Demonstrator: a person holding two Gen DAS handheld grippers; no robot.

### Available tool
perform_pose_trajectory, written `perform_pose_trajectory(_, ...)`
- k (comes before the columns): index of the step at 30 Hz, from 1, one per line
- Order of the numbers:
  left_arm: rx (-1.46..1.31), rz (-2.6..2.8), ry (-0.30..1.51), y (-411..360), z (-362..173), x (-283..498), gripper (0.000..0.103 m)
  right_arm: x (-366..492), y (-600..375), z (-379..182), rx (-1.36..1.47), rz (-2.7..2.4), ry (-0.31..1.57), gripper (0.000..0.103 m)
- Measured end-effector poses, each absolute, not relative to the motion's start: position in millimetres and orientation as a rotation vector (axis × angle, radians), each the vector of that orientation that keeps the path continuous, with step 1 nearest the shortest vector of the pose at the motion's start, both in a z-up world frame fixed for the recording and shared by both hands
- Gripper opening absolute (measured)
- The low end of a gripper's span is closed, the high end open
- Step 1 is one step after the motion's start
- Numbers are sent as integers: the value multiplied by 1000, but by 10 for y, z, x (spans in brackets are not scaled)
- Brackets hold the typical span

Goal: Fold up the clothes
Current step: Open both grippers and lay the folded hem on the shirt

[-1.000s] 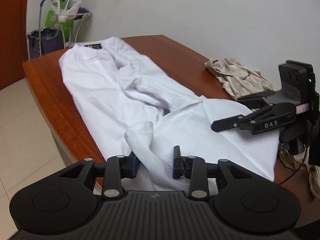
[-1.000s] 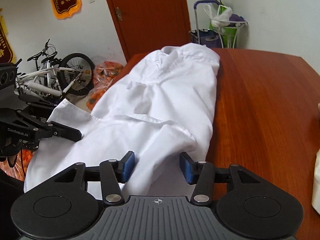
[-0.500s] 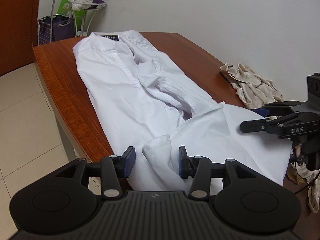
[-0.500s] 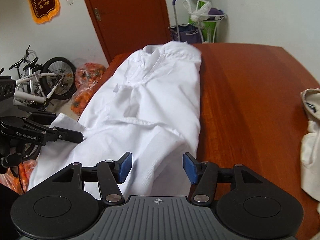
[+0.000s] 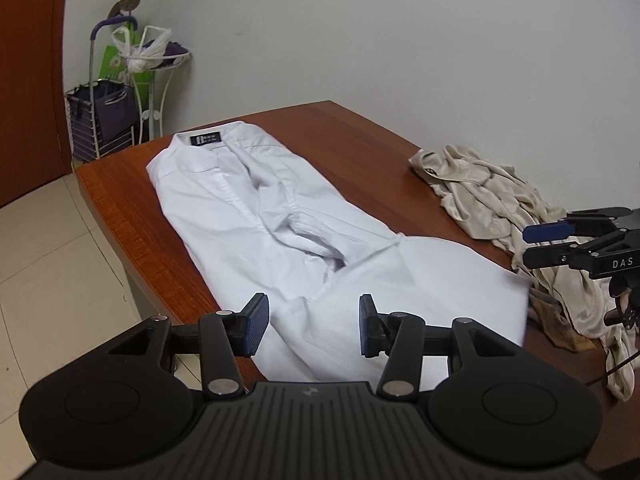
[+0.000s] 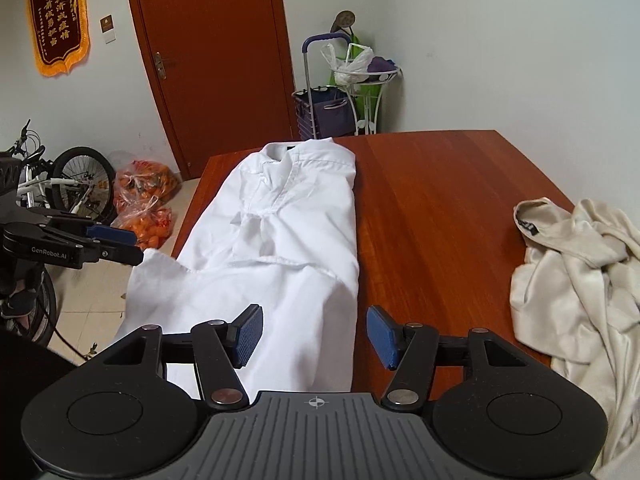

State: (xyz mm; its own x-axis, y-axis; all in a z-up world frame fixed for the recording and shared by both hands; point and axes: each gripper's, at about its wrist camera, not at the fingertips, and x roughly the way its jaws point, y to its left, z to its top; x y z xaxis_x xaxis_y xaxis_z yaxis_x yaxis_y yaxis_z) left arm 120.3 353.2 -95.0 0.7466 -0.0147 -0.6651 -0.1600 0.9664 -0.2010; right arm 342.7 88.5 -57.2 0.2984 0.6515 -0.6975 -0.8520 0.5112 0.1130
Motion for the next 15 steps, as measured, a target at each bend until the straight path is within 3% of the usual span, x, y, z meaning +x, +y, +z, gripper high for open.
perform_pose_trajectory(15,-159,-28,764,2946,-1149,1230,57,3167,823,-562,-310,1198,760,61)
